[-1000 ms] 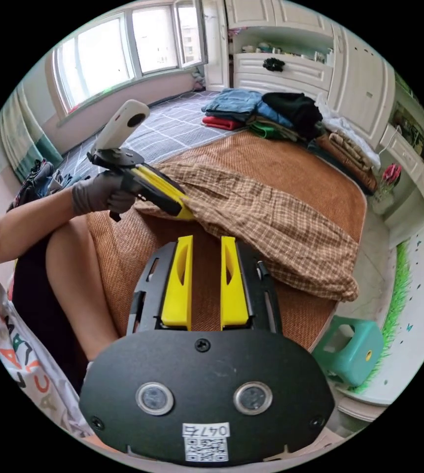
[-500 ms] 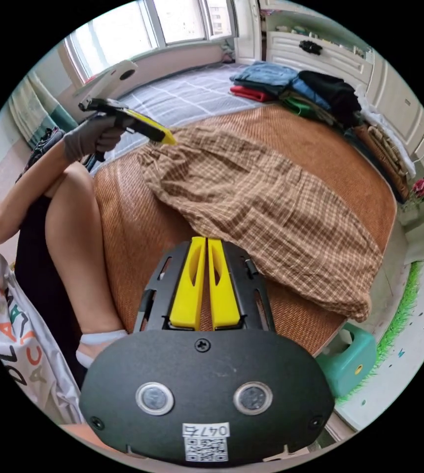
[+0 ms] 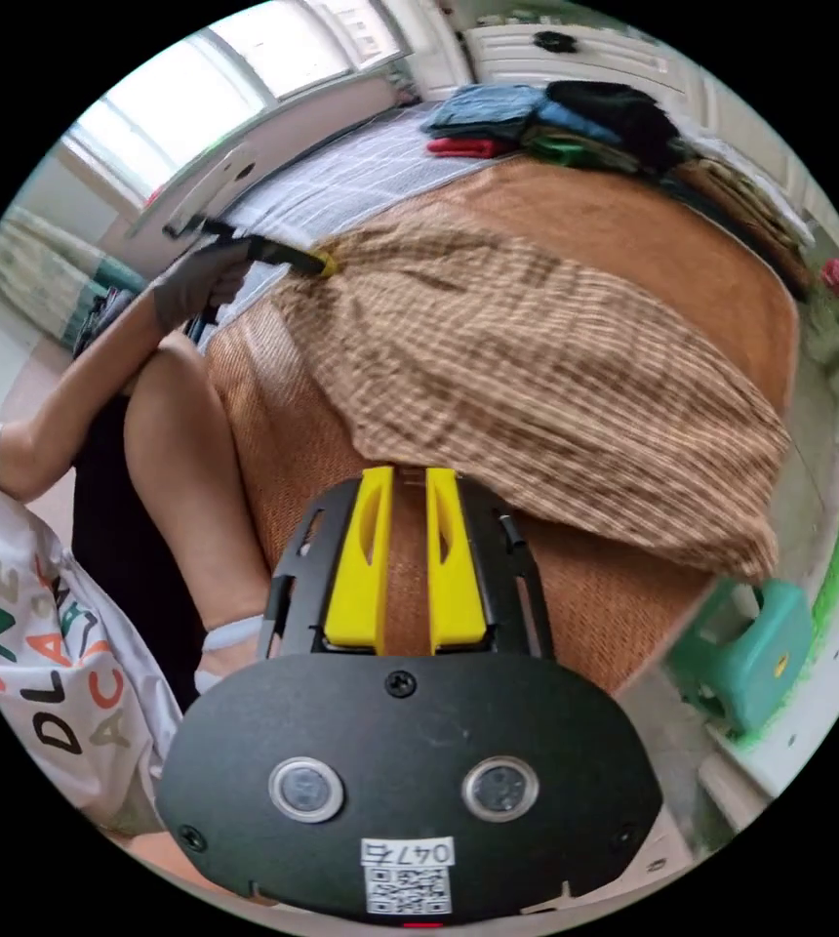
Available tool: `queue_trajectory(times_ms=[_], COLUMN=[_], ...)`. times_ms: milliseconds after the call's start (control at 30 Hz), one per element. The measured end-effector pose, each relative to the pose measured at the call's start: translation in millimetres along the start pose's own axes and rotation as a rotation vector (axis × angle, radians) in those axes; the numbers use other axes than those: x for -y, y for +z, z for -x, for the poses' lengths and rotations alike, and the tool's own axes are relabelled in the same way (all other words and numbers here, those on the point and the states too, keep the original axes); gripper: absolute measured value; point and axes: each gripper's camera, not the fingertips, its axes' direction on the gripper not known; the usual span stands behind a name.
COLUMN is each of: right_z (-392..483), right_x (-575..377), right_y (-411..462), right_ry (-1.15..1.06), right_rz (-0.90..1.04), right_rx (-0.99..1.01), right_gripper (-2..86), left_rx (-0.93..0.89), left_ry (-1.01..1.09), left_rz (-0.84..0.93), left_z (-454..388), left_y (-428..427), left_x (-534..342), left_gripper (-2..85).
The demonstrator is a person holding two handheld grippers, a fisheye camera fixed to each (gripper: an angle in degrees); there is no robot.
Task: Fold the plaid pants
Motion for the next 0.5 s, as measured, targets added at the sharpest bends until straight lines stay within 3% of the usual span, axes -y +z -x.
queue_trajectory(times_ms=[233, 367, 433, 500], right_z=[-147, -213, -233, -247], right_x=[-156, -214, -232, -254], right_y=[-86, -79, -71, -71], right_ry=[0.597, 0.869, 0.956, 1.035], right_rz=[-0.352, -0.447, -0.479, -0.543], right_rx=[-0.087, 0.006, 0.084, 0.189], right_gripper=[12.4, 12.9, 10.5, 1.0], left_rx=[-0.083, -0.063, -0.077, -0.117], left_ry=[0.075, 0.06, 0.03, -0.014], left_rz=[-0.219, -0.171, -0.166, -0.17], left_z=[0, 19, 34, 54], left_y=[-17, 18, 32, 45], left_x=[-8, -3, -9, -16], left_gripper=[-1.0, -1.0, -1.0, -1.0])
